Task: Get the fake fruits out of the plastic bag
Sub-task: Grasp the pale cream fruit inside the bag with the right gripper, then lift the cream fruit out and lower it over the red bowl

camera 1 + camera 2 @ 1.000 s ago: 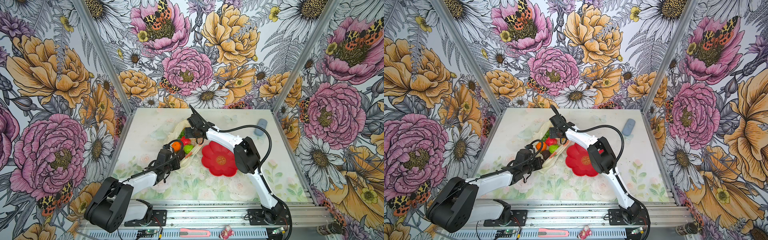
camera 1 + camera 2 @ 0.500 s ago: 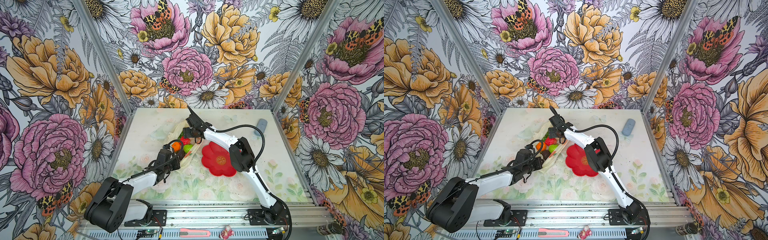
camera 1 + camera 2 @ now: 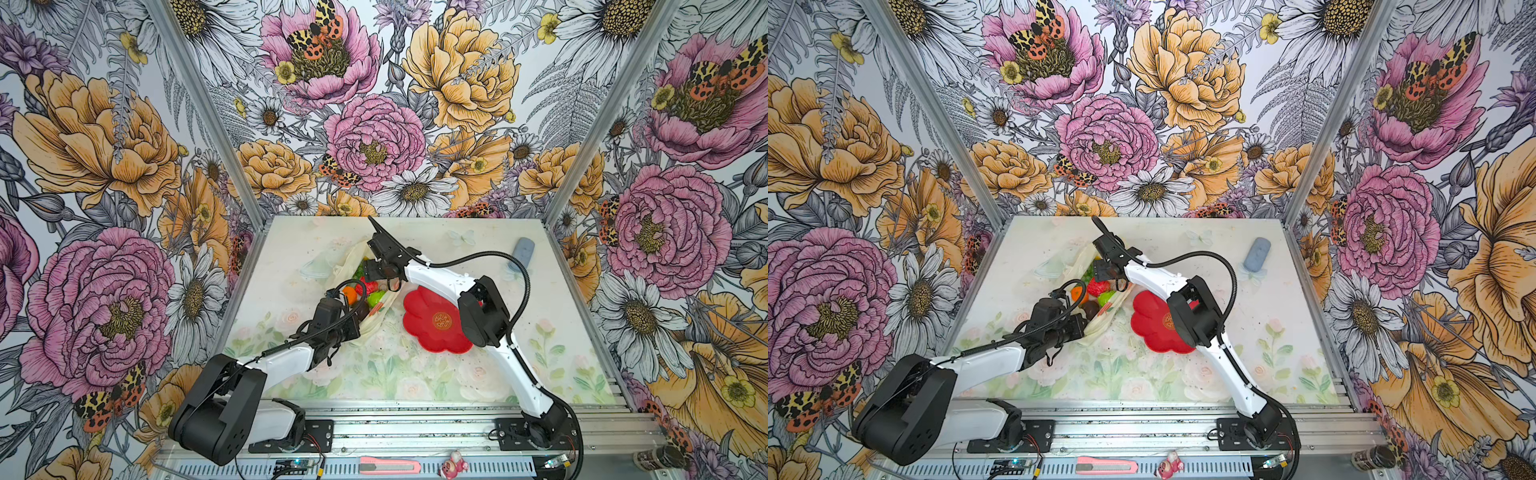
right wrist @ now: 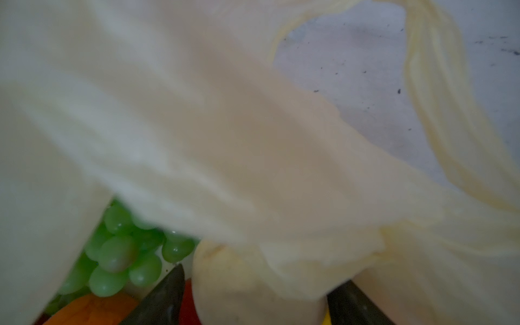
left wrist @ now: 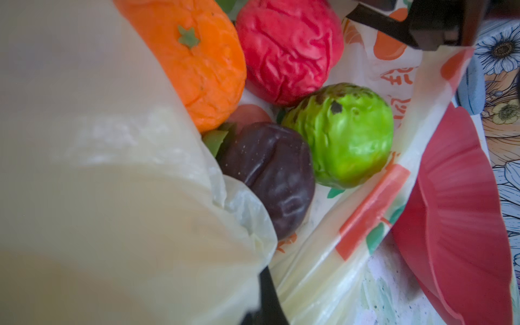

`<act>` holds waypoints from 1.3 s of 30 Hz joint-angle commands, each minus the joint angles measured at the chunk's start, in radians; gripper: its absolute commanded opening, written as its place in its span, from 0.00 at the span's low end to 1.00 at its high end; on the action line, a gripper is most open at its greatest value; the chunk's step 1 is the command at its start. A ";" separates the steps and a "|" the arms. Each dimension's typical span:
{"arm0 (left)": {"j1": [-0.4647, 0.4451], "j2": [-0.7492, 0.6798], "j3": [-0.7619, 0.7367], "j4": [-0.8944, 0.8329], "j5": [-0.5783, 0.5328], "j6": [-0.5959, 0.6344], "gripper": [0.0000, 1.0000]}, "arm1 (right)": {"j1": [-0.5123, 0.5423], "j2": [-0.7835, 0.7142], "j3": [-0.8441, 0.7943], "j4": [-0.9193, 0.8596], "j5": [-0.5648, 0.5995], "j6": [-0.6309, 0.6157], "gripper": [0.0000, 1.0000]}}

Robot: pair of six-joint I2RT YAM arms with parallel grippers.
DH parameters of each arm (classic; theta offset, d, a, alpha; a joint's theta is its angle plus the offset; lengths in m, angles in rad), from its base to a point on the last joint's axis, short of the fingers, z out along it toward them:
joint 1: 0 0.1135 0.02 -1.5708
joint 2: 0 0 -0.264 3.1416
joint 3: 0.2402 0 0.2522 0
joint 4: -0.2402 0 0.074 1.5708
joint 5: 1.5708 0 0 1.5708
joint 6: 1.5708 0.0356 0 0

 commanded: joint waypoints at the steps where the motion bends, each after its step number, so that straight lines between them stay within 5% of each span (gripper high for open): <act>1: 0.011 -0.003 0.006 0.019 0.021 0.000 0.00 | 0.026 -0.059 -0.015 -0.007 0.045 -0.014 0.79; 18: 0.011 0.000 0.006 0.021 0.023 0.000 0.00 | 0.016 0.074 0.092 -0.026 0.083 -0.012 0.82; 23: 0.012 -0.006 0.004 0.019 0.020 0.002 0.00 | 0.011 0.092 0.127 -0.037 0.066 -0.010 0.76; 29: 0.015 0.004 0.008 0.021 0.021 0.001 0.00 | 0.015 -0.014 0.088 -0.040 0.045 -0.022 0.62; 39: 0.023 0.007 0.007 0.024 0.027 0.003 0.00 | 0.029 -0.406 -0.294 0.069 0.046 -0.066 0.62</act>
